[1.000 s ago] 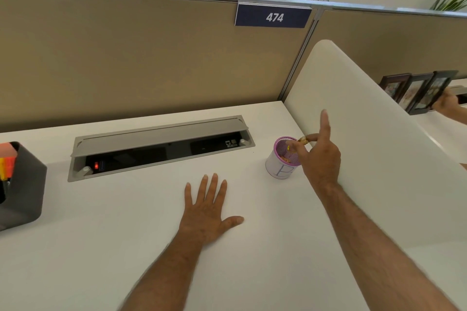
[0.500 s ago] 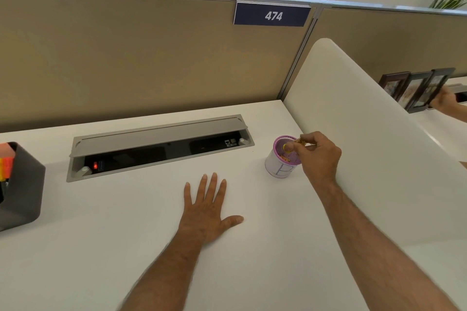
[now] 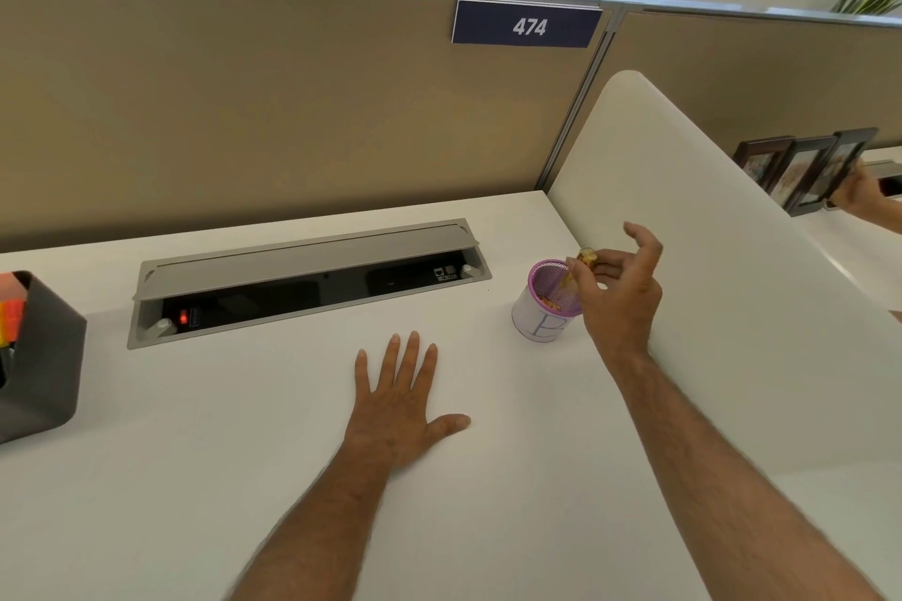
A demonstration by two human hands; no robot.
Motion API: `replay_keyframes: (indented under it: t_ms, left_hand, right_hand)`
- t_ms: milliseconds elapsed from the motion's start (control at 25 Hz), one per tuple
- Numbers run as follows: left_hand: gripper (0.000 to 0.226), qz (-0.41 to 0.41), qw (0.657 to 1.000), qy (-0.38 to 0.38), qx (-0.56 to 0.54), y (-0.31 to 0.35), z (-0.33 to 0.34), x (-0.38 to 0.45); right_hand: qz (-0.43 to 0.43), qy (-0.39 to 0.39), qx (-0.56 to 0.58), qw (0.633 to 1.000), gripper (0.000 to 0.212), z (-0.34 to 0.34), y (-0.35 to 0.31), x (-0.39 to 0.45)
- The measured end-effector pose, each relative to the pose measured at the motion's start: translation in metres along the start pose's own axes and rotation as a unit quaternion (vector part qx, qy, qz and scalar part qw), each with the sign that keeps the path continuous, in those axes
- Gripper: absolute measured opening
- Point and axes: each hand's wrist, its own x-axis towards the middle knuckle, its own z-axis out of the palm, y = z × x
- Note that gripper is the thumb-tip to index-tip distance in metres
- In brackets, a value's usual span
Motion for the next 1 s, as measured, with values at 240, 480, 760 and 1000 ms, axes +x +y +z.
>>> replay_keyframes:
  t_ms: [240, 480, 760, 1000]
  left_hand:
    - [0.103, -0.001, 1.0, 0.001, -0.001, 0.0, -0.001, 0.0]
    - [0.103, -0.002, 1.0, -0.007, -0.005, 0.001, -0.002, -0.001]
    - [0.105, -0.015, 0.998, 0.006, -0.059, 0.005, -0.008, -0.001]
    - [0.071, 0.024, 0.909, 0.221, -0.352, 0.084, -0.075, 0.05]
  right_hand:
    - [-0.047, -0.01, -0.053, 0.997, 0.042, 0.0, 0.005, 0.003]
    - [-0.068, -0.021, -0.078, 0.994, 0.038, 0.002, 0.005, 0.003]
    - [-0.031, -0.014, -0.036, 0.999, 0.045, 0.0, 0.001, 0.001]
    - [-0.018, -0.003, -0.013, 1.0, 0.041, 0.0, -0.006, -0.004]
